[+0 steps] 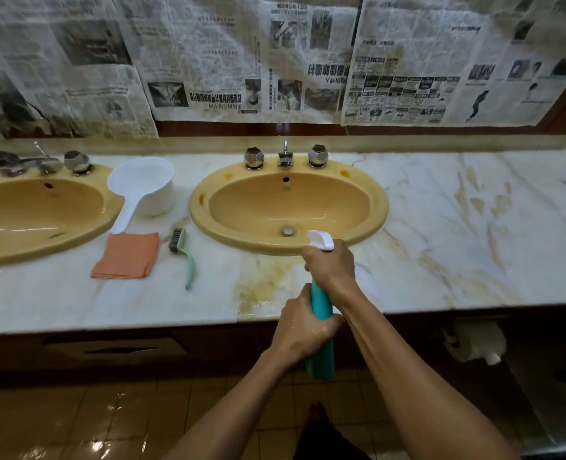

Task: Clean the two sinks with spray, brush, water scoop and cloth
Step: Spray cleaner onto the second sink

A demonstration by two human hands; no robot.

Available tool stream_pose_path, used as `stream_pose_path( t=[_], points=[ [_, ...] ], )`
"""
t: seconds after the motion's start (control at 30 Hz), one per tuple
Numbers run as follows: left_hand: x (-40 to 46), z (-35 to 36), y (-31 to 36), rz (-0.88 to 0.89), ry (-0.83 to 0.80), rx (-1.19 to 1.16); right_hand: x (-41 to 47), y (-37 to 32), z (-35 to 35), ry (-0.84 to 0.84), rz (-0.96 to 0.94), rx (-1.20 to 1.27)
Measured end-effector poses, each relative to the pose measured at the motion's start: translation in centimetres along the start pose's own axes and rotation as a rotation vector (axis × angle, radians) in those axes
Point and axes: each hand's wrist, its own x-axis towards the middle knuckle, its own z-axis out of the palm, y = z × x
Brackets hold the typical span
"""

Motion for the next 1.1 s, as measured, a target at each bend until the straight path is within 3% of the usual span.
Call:
stream_pose_path(
  t=[0.13,0.27,0.57,0.83,1.1],
  points=[
    [-0.7,0.2,0.5,0.024,-0.075,-0.01,-0.4,0.6,-0.6,0.051,0.02,-0.102],
    [0.5,-0.3,1.2,0.079,-0.145,0.066,-0.3,0.2,-1.6,0.141,0.014,-0.047],
    [6.6,-4.7,2.9,0.201,-0.07,0.046,4.5,-5.3,-0.1,0.202,-0.17,-0.033],
    [17.5,-17.0,1.8,0.187,0.002,0.176,14.5,-13.4,8.8,0.054,-0.455,0.021],
    [30.6,-29.8,1.4,0.052,0.072,0.241,26.0,-21.7,19.0,-0.044,-0.72,0.085]
  ],
)
